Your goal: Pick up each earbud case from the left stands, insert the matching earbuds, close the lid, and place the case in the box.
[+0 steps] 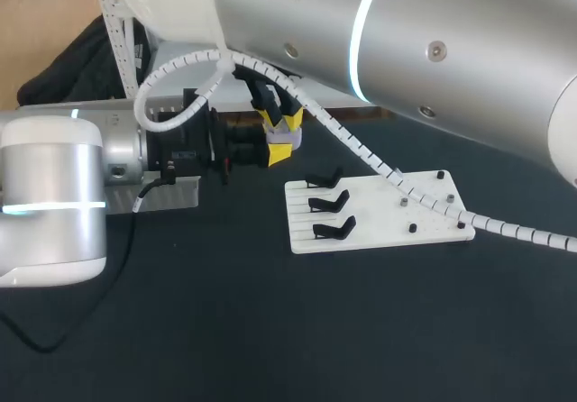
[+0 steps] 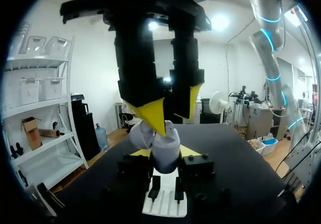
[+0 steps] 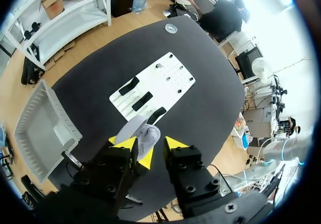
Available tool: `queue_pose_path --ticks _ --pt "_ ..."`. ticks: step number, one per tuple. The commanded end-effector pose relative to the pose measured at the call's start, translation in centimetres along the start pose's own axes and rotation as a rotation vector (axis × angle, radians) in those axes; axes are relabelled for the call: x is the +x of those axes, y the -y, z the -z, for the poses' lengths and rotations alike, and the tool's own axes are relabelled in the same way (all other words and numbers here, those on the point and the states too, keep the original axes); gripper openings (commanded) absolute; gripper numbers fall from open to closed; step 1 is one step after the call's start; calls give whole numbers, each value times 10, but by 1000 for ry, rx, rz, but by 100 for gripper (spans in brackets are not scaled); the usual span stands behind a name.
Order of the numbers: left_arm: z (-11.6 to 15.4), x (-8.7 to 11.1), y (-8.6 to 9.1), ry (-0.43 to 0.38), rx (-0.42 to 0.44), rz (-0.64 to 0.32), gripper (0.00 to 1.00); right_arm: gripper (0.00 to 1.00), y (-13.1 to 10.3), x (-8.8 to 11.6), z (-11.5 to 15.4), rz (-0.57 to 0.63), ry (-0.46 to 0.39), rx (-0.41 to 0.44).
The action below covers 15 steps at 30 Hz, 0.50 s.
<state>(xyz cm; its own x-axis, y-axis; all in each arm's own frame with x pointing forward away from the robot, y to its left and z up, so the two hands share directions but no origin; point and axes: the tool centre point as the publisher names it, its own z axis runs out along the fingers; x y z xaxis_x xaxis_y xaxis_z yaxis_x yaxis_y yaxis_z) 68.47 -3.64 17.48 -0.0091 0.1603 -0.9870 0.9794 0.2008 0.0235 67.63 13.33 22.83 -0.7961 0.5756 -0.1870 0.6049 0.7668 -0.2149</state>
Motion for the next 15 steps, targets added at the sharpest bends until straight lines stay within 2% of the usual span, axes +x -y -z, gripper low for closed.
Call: queue_pose_path --ticks 1,5,11,15 --pt "-1 1 1 3 -4 -1 0 34 19 7 13 0 20 -33" --pt "-1 1 1 3 -4 -1 0 34 33 9 24 21 35 -84" --pt "-1 1 1 3 -4 -1 0 36 52 1 27 124 96 -230" --pt "-1 1 1 3 -4 -1 0 40 65 -6 25 218 87 -397"
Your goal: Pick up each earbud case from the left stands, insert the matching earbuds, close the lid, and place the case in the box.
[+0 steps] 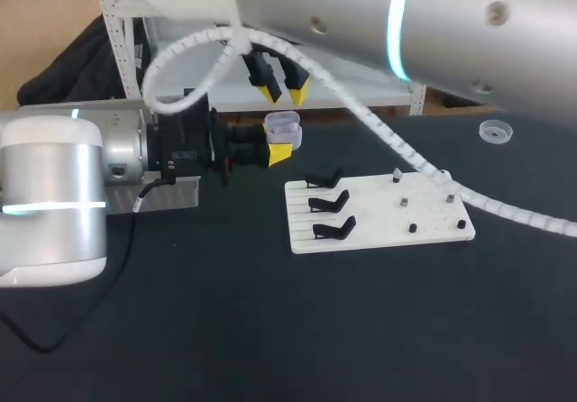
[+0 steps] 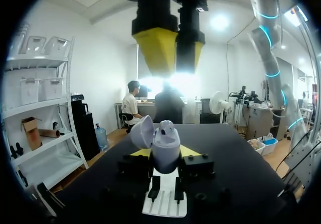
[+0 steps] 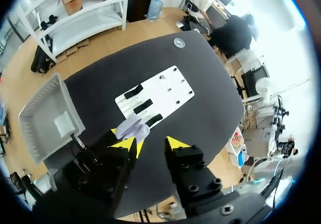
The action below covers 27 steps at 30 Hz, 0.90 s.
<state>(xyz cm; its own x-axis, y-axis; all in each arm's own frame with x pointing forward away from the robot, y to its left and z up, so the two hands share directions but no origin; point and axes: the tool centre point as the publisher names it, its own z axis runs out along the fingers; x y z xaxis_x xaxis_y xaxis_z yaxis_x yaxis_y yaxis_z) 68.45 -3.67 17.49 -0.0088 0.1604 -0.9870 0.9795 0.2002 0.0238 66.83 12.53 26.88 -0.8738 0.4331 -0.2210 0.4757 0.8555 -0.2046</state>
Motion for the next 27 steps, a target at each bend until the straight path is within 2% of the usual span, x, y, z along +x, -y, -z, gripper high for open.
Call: queue_pose_path --ticks 1,3,7,13,15,19,20,21,23,25,27 --pt "0 1 1 3 -4 -1 0 42 50 5 -11 52 43 -367" --pt "0 1 1 3 -4 -1 0 43 59 1 -15 71 31 -435" --pt "0 1 1 3 -4 -1 0 43 74 -13 -28 34 -8 -502" --pt "0 1 1 3 -4 -1 0 44 91 -29 -47 41 -29 -637" --pt "0 1 1 3 -4 -1 0 47 94 -34 -57 40 -30 -640" --pt "0 1 1 3 -4 -1 0 48 97 -41 -75 63 -53 -708" --pt "0 1 1 3 -4 -1 0 48 97 -42 -80 63 -48 -699" --pt "0 1 1 3 -4 -1 0 60 97 -44 -85 57 -40 -699" --pt "0 1 1 3 -4 -1 0 76 97 -47 -93 45 -34 -705" --pt "0 1 1 3 -4 -1 0 100 97 -50 -100 34 -28 -704" --pt "0 1 1 3 -4 -1 0 100 96 -52 -103 33 -21 -686"
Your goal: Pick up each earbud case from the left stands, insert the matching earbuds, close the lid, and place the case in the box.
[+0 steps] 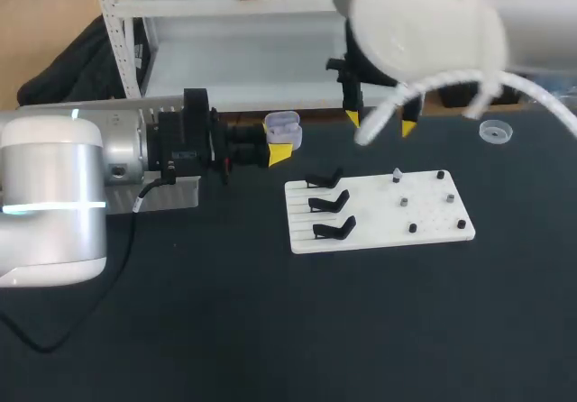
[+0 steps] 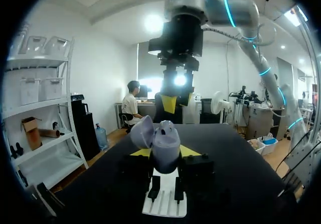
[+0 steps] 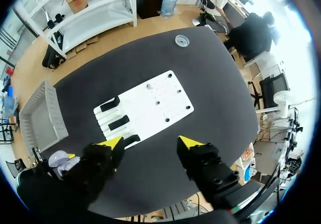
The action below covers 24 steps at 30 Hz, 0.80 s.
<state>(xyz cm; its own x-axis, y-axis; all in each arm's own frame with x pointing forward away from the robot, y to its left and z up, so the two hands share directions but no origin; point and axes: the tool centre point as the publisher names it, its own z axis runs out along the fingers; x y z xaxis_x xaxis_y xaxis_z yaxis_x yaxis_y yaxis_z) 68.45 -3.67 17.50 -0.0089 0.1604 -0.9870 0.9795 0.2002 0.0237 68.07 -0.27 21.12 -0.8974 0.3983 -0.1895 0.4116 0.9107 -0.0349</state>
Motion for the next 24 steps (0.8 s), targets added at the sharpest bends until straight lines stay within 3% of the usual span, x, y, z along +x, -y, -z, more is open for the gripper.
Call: queue_pose_path --ticks 1,17,24 --pt "0 1 1 3 -4 -1 0 100 6 2 -10 -3 17 -501" --pt "0 1 1 3 -4 -1 0 100 6 2 -10 -3 17 -501" --pt "0 1 1 3 -4 -1 0 100 8 -16 -62 -98 22 -423"
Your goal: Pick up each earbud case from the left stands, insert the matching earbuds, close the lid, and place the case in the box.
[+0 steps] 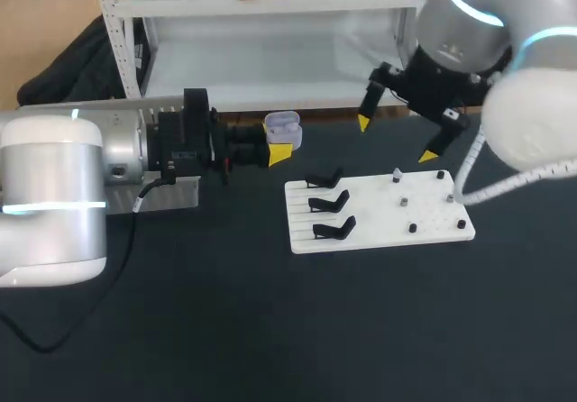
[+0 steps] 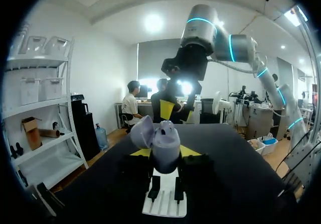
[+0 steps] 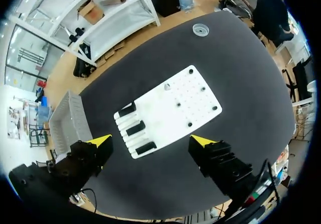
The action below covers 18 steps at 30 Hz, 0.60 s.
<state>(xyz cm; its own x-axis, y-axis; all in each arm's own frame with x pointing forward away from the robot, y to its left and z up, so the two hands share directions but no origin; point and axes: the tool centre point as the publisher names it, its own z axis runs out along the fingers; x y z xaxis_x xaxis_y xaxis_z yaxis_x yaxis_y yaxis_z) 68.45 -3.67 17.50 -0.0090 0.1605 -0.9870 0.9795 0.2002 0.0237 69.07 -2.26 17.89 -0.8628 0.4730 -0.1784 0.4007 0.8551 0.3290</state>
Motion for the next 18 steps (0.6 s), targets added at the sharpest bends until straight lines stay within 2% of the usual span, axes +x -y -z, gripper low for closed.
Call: queue_pose_path --ticks 1,5,11,18 --pt "0 1 1 3 -4 -1 0 100 7 -7 -33 -12 6 -50" --pt "0 1 1 3 -4 -1 0 100 10 -14 -55 -8 19 -28" --pt "0 1 1 3 -4 -1 0 100 11 -24 -81 103 4 19" --pt "0 1 1 3 -4 -1 0 100 15 -46 -93 207 76 74"
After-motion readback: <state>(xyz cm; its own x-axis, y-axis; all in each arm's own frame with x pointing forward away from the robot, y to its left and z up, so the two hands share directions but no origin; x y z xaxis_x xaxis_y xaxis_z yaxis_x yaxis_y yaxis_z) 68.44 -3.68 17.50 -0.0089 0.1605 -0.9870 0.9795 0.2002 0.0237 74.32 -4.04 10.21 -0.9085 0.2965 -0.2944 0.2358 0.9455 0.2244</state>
